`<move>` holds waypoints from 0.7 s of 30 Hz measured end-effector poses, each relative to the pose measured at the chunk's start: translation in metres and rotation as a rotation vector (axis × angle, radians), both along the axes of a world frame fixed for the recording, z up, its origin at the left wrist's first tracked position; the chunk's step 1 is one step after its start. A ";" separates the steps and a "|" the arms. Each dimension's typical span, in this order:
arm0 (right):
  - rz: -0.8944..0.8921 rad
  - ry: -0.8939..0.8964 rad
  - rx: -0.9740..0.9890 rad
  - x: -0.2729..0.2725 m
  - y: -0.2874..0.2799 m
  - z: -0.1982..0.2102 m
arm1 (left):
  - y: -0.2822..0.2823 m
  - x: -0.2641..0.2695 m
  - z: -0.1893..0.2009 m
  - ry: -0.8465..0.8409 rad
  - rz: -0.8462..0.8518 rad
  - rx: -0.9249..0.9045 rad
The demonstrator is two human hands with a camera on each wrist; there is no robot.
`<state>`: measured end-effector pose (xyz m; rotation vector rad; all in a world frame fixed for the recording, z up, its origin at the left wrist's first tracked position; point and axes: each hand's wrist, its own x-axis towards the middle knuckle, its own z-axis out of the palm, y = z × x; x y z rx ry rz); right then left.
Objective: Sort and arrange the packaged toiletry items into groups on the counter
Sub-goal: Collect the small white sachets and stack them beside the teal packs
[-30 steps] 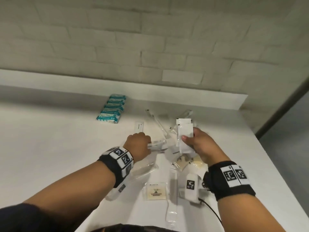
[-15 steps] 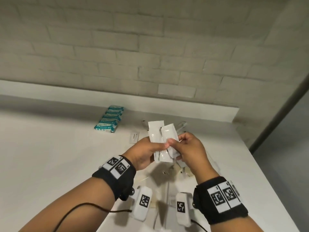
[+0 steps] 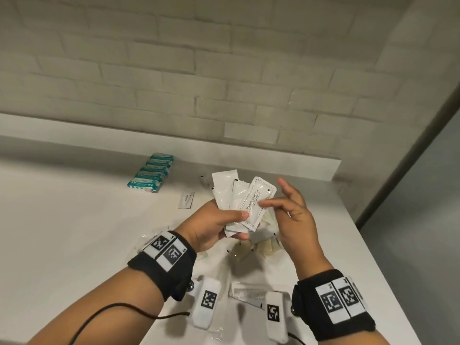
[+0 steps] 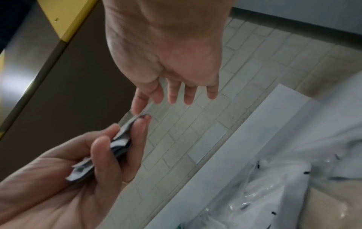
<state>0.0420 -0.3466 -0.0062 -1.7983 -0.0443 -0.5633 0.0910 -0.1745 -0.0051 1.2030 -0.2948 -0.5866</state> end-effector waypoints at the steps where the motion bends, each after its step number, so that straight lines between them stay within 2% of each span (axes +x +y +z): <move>1: -0.066 -0.013 -0.061 -0.002 -0.001 0.001 | 0.001 0.001 -0.001 -0.015 0.024 0.038; 4: -0.195 -0.113 -0.291 -0.005 -0.005 0.010 | 0.008 0.005 0.002 -0.114 0.005 0.188; 6: -0.118 0.000 -0.438 0.000 -0.006 0.021 | 0.012 0.008 0.007 -0.213 -0.025 0.305; 7: -0.061 0.128 -0.436 0.002 -0.005 0.026 | 0.014 0.010 0.009 -0.247 -0.026 0.341; 9: 0.029 0.339 -0.230 0.007 0.000 0.034 | 0.017 0.015 0.013 -0.274 0.006 0.368; 11: 0.013 0.416 -0.104 0.008 0.002 0.033 | 0.021 0.020 0.016 -0.271 0.062 0.364; 15: -0.004 0.506 -0.337 0.008 0.006 0.033 | 0.031 0.028 0.023 -0.293 0.086 0.393; 18: 0.111 0.536 -0.410 0.011 0.025 0.038 | 0.033 0.030 0.025 -0.314 0.031 0.395; 20: 0.096 0.529 -0.489 0.016 0.034 0.036 | 0.034 0.031 0.027 -0.310 0.035 0.354; 21: 0.066 0.510 -0.458 0.018 0.034 0.035 | 0.035 0.032 0.028 -0.288 0.051 0.315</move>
